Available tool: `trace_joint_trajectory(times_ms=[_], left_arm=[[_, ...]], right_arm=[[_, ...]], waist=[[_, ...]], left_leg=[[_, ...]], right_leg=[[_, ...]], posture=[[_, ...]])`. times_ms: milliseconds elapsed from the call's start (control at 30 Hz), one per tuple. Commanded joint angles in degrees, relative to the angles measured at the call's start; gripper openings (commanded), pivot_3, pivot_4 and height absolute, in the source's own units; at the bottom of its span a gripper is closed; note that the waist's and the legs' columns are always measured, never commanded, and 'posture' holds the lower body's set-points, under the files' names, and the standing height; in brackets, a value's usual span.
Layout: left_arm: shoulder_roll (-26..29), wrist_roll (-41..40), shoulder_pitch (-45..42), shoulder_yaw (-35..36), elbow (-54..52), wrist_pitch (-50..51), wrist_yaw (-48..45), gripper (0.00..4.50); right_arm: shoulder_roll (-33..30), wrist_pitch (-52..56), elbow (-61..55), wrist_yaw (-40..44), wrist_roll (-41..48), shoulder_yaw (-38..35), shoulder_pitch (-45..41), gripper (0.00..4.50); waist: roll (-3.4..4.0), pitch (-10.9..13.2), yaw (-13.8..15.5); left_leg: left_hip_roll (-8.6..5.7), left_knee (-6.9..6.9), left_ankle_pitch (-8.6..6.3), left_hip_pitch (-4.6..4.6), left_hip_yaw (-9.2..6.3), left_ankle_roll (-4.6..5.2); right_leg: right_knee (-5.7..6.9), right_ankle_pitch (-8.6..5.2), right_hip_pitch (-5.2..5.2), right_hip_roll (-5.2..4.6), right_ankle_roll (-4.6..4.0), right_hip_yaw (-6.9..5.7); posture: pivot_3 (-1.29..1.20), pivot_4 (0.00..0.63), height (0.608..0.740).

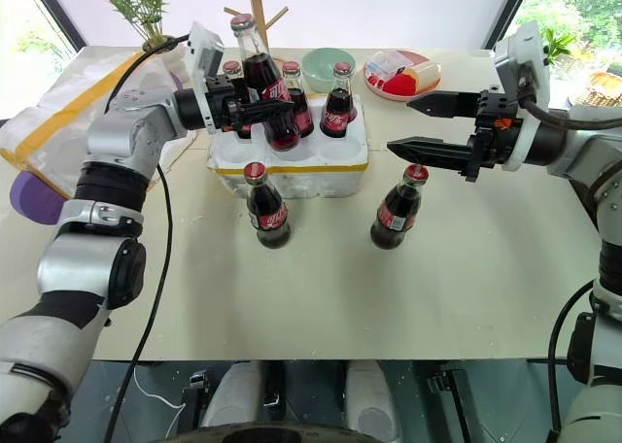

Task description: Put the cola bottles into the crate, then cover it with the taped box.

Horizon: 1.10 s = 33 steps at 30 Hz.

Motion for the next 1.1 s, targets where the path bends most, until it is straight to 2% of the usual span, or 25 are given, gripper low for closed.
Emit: trace_joint_trajectory(times_ms=[33,400,667,800,833,900,1000,1100], left_arm=[[-1.23,1.53,-1.88,-0.12,2.34,-3.04,-0.83,2.80],[-3.37,1.22,-4.48,2.41,4.11,-2.26,-1.18,2.80],[-2.73,11.03,-0.78,-4.70,6.30,-10.95,-0.15,2.80],[-3.33,11.53,-0.35,-4.89,8.05,-11.58,-0.55,2.80],[-3.48,10.97,-0.38,-4.43,8.13,-10.86,-0.91,3.81],[-3.30,9.55,-0.30,-3.26,6.99,-9.45,-1.70,4.47],[-2.37,7.73,-0.53,-1.03,4.91,-6.79,-1.61,4.47],[3.50,0.96,0.34,4.04,-4.75,2.15,-6.26,4.47]], right_arm=[[-0.69,-0.11,-2.62,-1.01,0.90,-2.47,0.99,4.50],[0.45,-0.39,-2.56,-3.37,0.96,-1.87,1.63,4.50],[1.05,-0.55,-1.93,-4.31,0.63,-1.24,0.66,4.50],[1.36,-0.53,-1.74,-4.49,0.55,-0.75,0.08,4.50],[1.38,-0.52,-1.75,-4.41,0.52,-0.64,0.00,4.50],[1.30,-0.42,-1.71,-4.27,0.44,-0.51,-0.25,4.50],[1.16,-0.27,-1.35,-4.14,0.38,-0.35,-0.71,4.50],[0.93,0.05,-0.97,-3.97,0.41,-0.19,-1.25,4.50]], waist=[[0.00,0.00,0.00],[0.00,0.01,-0.05],[0.00,0.01,-0.01],[0.00,0.01,-0.48],[0.00,0.00,-0.53],[0.03,-0.01,-0.48],[0.03,-0.01,-0.34],[0.02,0.00,-0.60]], left_leg=[[0.00,0.03,-0.01,0.00,0.00,0.02],[-0.01,0.11,-0.05,-0.15,-0.04,0.08],[-0.01,0.13,-0.07,-0.18,-0.03,0.11],[0.00,0.13,-0.08,-0.17,-0.03,0.13],[0.03,0.12,-0.08,-0.17,-0.03,0.13],[0.04,0.12,-0.08,-0.16,-0.04,0.13],[0.03,0.13,-0.08,-0.16,-0.03,0.14],[0.03,0.14,-0.08,-0.19,-0.04,0.14]], right_leg=[[0.01,0.00,0.01,-0.01,0.00,0.00],[0.03,0.00,-0.09,-0.01,0.01,0.00],[0.01,0.01,-0.10,-0.01,0.01,-0.01],[0.02,0.00,-0.11,0.00,0.01,0.00],[0.02,0.00,-0.11,0.03,0.01,0.00],[0.02,0.00,-0.11,0.03,0.00,0.00],[0.02,0.00,-0.11,0.01,0.01,0.00],[0.02,0.00,-0.12,0.00,0.01,0.00]], posture=[[0.00,0.150,0.740],[0.00,0.150,0.740],[0.00,0.150,0.740],[0.00,0.150,0.740],[0.00,0.150,0.740],[0.00,0.150,0.740],[0.00,0.150,0.740],[0.00,0.150,0.740]])
